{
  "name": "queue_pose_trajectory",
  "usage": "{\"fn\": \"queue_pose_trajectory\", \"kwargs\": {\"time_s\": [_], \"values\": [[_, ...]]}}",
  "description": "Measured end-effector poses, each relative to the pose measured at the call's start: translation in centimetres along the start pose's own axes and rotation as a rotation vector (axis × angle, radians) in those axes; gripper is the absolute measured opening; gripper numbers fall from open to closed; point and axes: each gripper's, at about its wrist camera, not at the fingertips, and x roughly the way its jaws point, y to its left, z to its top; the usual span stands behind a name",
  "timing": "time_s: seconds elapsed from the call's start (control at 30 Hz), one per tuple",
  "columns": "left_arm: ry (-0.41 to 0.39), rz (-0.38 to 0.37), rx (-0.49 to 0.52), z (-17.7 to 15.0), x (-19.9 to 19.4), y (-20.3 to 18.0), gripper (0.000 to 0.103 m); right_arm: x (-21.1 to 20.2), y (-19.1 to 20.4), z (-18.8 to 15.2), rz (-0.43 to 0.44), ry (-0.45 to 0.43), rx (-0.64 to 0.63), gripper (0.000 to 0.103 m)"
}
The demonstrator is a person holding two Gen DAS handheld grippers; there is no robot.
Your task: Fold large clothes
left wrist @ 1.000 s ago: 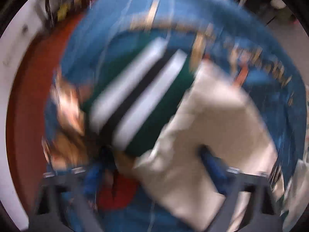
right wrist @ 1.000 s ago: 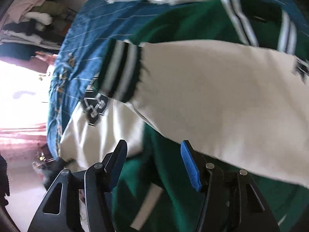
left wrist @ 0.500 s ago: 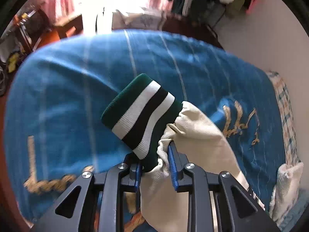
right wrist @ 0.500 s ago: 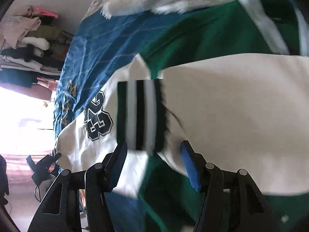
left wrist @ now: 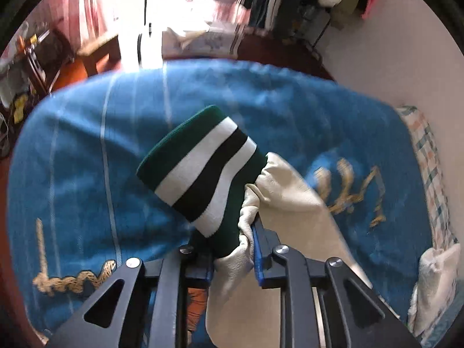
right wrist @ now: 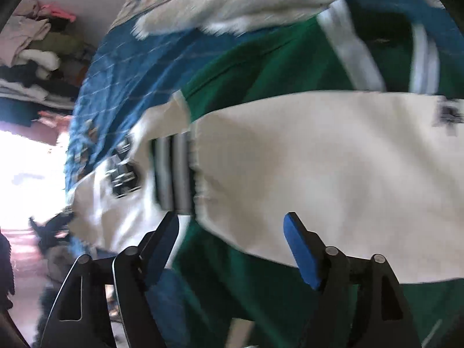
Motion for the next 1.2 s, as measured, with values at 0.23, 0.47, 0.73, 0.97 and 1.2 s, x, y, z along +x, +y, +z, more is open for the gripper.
{"fn": "queue_pose_trajectory", "kwargs": {"time_s": [0.23, 0.47, 0.73, 0.97, 1.2], "values": [[-0.222, 0.009, 0.235, -0.3, -9.5, -9.3, 0.014, -0.9, -1.8, -0.8, -0.497, -0.097, -0.079, 0.088], [-0.367, -0.074, 0.576, -7.4, -18.6, -19.9, 0.013, -0.5, -2.3, -0.9, -0.468, -0.126, -0.024, 0.088], [-0.298, -0.316, 0.911, -21.1, -23.8, -31.1, 0.013, -4.0, -7.4, -1.9, -0.419, -0.179, 0.105, 0.088], [-0.055, -0.557, 1.13, -38.2, -26.1, -39.4, 0.013, -8.7, -20.5, -6.1, -0.422, -0.186, 0.361, 0.088], [0.209, -0.606, 1.37, -53.6, -24.4, -43.9, 0.019, -12.1, -31.4, -11.4, -0.451, -0.153, 0.553, 0.088]]}}
